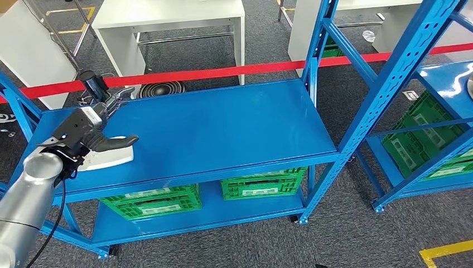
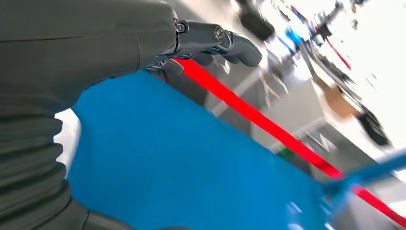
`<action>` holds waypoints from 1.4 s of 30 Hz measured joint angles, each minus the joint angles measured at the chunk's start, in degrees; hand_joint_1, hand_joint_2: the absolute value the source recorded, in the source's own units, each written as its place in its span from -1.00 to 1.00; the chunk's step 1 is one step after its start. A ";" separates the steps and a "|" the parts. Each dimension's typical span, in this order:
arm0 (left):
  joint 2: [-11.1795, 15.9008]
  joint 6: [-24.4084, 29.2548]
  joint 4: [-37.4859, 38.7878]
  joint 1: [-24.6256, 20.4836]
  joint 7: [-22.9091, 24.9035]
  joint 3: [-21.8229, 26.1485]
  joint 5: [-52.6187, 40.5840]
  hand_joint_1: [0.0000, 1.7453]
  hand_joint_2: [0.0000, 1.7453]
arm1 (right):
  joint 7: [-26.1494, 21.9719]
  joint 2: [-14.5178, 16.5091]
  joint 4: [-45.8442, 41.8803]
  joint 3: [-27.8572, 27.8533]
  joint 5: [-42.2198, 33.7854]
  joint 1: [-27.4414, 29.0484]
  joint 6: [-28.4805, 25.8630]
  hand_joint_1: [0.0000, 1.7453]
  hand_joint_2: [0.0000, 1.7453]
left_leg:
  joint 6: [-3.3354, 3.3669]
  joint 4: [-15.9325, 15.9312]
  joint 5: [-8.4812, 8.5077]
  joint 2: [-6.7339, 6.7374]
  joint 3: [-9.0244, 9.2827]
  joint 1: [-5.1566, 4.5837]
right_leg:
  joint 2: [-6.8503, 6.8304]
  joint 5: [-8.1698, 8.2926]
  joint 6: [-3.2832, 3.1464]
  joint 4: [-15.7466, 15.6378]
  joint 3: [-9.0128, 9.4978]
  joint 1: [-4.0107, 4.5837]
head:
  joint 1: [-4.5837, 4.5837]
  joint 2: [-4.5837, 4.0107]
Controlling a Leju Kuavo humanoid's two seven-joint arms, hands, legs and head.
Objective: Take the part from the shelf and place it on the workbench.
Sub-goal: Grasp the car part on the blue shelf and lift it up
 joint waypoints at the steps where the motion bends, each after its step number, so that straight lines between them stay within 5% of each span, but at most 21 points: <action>1: 0.03 2.52 -0.02 0.19 -0.14 -0.22 -2.09 -1.00 1.00 | -0.01 0.00 0.00 -0.11 -0.01 0.00 0.00 -1.00 1.00 | -0.03 0.01 -0.02 -0.01 -0.01 0.00 | 0.00 -0.02 -0.02 0.00 0.00 0.00 | 0.01 0.00; 8: -0.08 18.00 3.61 0.04 0.83 -2.48 -18.16 -1.00 1.00 | -0.25 0.04 0.00 -0.28 0.22 -0.04 0.00 -1.00 1.00 | -0.04 0.07 -0.07 0.01 -0.03 -0.01 | 0.01 -0.04 -0.03 -0.01 0.01 -0.19 | 0.01 0.00; 12: 0.01 21.24 7.15 -0.64 2.26 -4.13 -24.89 -1.00 1.00 | -0.44 0.04 0.00 -0.28 0.71 -0.05 0.00 -1.00 1.00 | 0.02 0.14 -0.11 0.01 -0.05 -0.02 | 0.00 -0.04 -0.02 -0.01 0.03 -0.20 | 0.01 0.00; 19: 0.73 15.71 13.30 -2.66 0.60 -6.78 -27.19 -1.00 1.00 | -0.60 0.04 0.00 -0.28 1.19 -0.03 0.02 -1.00 1.00 | 0.02 0.18 -0.11 0.02 -0.06 -0.02 | 0.01 -0.04 -0.01 -0.01 0.04 -0.20 | 0.00 0.00; 28: 2.25 1.94 16.05 -3.46 -8.95 -5.35 -14.17 -1.00 1.00 | -0.18 0.04 0.00 -0.31 1.19 -0.03 0.09 -1.00 1.00 | 0.01 0.17 -0.12 0.02 -0.06 -0.02 | 0.01 -0.04 -0.01 -0.01 0.03 -0.19 | 0.00 0.00; 34: 3.28 1.96 17.38 -4.38 -7.06 -4.81 -15.99 -1.00 1.00 | -0.20 0.04 0.00 -0.55 1.23 -0.04 0.09 -1.00 1.00 | 0.01 0.17 -0.12 0.00 -0.06 -0.01 | 0.00 -0.05 0.00 -0.01 0.04 -0.18 | 0.00 0.00; 42: 3.61 8.31 20.55 -4.92 -1.55 -6.15 -24.19 -1.00 1.00 | -0.20 0.04 0.00 -0.69 1.73 -0.04 0.09 -1.00 1.00 | 0.01 0.17 -0.12 -0.01 -0.07 -0.02 | 0.00 -0.05 0.00 -0.01 0.05 -0.19 | 0.01 0.00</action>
